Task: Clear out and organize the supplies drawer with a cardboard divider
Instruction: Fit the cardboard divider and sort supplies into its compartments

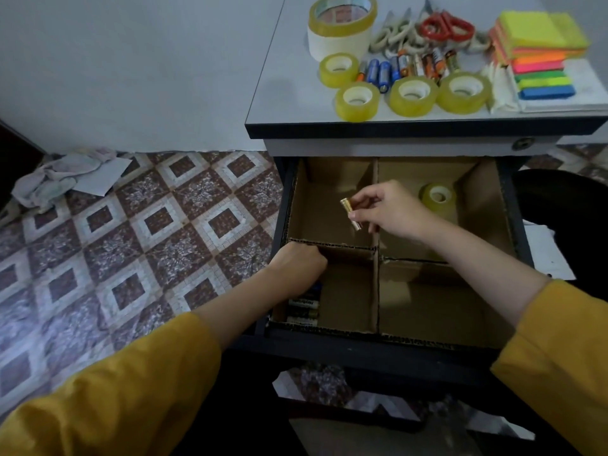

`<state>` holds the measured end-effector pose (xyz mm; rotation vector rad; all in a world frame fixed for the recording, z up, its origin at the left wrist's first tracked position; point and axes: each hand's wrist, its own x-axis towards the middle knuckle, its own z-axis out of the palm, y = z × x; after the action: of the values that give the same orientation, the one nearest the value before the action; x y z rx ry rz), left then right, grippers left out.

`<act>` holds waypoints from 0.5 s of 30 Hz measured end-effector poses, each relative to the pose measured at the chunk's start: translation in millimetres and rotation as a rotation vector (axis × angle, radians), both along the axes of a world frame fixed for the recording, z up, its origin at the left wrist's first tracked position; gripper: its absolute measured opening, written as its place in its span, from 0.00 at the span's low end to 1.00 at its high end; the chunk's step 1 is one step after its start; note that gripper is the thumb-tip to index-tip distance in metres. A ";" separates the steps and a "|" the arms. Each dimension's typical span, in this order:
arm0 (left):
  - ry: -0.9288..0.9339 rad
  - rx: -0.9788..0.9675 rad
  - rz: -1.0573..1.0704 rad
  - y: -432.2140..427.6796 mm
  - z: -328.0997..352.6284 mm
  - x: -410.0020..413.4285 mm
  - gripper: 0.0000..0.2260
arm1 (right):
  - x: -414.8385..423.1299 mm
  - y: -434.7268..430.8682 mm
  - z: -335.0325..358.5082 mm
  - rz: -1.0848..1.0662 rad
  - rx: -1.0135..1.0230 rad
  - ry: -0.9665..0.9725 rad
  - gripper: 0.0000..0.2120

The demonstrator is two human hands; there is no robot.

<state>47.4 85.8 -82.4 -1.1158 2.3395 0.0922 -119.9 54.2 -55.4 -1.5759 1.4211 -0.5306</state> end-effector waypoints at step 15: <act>0.631 -0.203 0.069 21.9 16.5 43.0 0.08 | -1.1 19.4 8.2 -0.007 -0.081 0.003 0.07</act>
<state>90.4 107.7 -65.9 -1.4242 2.9121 0.2716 -120.9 73.6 -47.2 -1.6365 1.4238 -0.5962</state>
